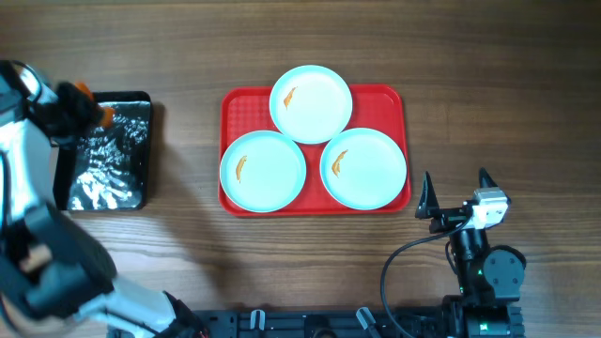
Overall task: Clean dirty plates on tray and stack at the side
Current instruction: 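Lift the sponge with the left gripper and carry it toward the plates, then grasp the rim of the right plate with the right gripper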
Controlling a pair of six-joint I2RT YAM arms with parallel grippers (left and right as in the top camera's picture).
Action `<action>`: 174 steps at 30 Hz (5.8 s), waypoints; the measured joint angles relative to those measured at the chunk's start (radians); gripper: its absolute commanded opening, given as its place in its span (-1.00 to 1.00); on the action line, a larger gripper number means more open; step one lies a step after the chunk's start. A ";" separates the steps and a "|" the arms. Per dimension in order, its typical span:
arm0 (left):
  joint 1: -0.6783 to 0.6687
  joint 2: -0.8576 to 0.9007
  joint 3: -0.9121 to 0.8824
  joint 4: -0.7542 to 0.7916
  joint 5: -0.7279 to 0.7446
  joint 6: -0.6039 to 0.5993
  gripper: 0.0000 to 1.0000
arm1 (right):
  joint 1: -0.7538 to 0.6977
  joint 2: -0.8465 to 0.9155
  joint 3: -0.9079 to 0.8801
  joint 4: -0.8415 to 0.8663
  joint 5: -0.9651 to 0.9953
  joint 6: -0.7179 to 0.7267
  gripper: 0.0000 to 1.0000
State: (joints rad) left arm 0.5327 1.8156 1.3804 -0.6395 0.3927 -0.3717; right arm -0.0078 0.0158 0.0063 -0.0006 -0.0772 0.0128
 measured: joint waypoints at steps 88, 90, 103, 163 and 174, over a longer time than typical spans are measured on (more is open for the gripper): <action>0.017 -0.243 0.011 -0.082 0.046 0.072 -0.92 | 0.000 0.000 0.000 0.000 0.000 0.000 0.99; 0.005 -0.244 -0.004 -0.050 0.037 0.072 -0.92 | 0.000 0.000 0.000 0.000 0.000 0.000 0.99; 0.013 -0.264 -0.014 -0.066 0.152 0.071 -0.92 | 0.000 0.000 0.000 0.000 0.000 0.000 0.99; -0.543 -0.224 -0.037 -0.514 -0.142 -0.053 1.00 | 0.574 1.917 1.639 -1.012 -0.187 0.215 0.43; -0.543 -0.224 -0.037 -0.542 -0.214 -0.053 0.96 | 0.574 2.132 1.642 -0.909 -0.121 0.191 -0.04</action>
State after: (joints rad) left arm -0.0101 1.5917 1.3437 -1.1816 0.1791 -0.4244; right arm 0.5663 2.1475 1.6482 -0.9092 -0.1982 0.2035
